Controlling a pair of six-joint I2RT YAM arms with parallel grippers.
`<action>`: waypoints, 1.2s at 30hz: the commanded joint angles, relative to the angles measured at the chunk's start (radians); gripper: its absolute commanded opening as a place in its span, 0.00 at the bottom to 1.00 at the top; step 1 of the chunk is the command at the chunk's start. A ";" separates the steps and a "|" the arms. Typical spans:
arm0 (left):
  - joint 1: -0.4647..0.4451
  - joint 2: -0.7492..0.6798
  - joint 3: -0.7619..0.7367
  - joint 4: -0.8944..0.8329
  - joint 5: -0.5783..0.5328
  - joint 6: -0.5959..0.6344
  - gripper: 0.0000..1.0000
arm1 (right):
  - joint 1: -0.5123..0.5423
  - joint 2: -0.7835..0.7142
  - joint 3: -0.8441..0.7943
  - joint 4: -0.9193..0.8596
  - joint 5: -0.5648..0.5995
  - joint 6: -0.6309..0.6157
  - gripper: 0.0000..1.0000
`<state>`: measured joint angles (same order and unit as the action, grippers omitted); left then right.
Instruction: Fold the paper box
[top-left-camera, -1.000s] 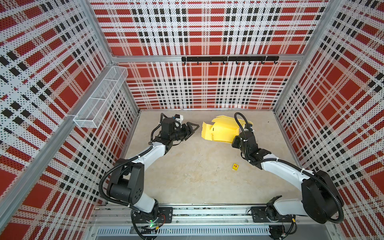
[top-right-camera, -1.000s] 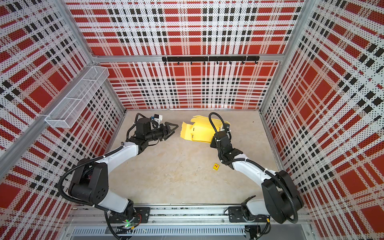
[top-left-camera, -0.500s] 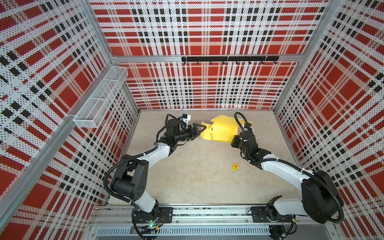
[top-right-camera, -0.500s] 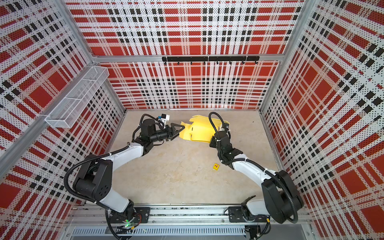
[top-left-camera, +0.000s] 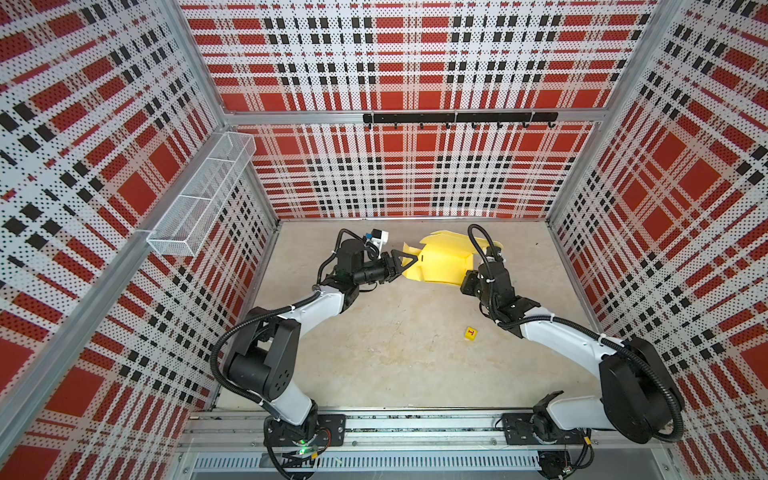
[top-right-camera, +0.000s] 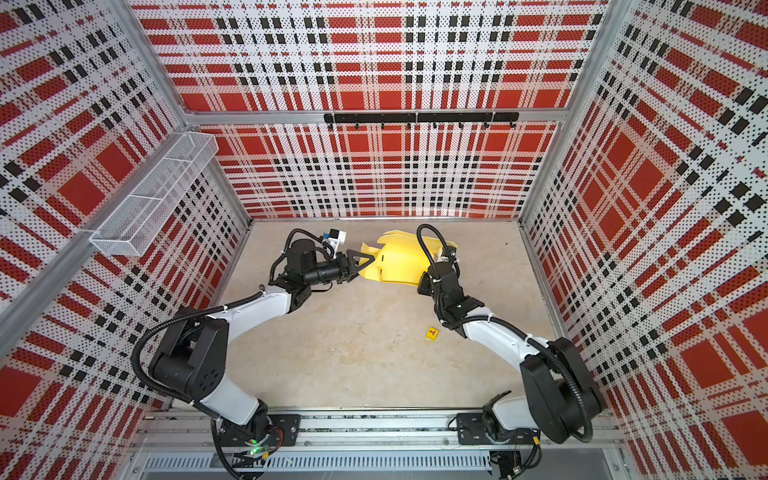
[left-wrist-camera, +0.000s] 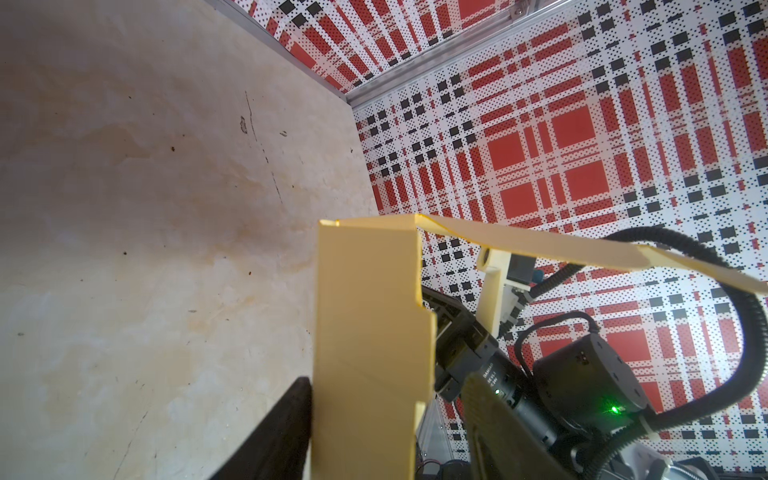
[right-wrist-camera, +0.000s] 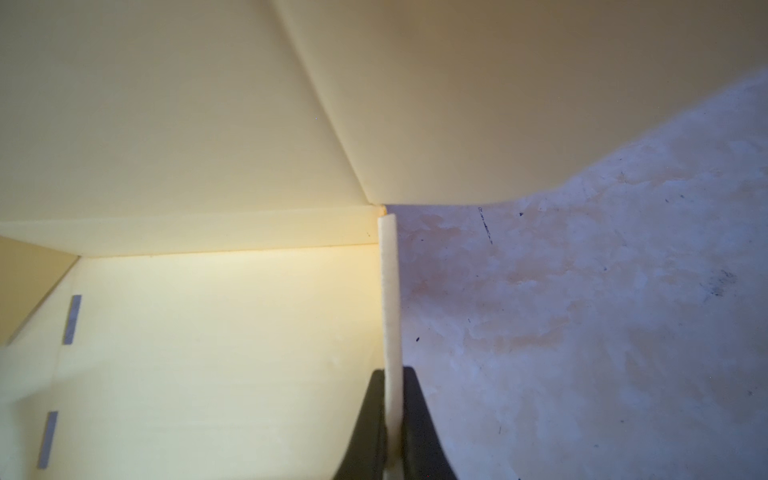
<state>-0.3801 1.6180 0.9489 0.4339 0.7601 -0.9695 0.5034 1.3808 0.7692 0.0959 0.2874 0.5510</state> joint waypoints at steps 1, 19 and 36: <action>0.006 -0.013 0.020 0.034 0.020 -0.006 0.67 | 0.000 -0.003 -0.011 0.054 0.005 0.010 0.00; 0.096 -0.047 -0.081 0.031 -0.091 -0.011 0.49 | -0.002 -0.004 -0.002 0.050 0.001 0.010 0.00; 0.000 -0.015 -0.055 0.026 -0.066 0.036 0.43 | -0.001 0.032 0.010 0.064 -0.018 0.016 0.00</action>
<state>-0.3717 1.5913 0.8722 0.4404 0.6918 -0.9569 0.5034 1.4036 0.7681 0.1028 0.2771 0.5545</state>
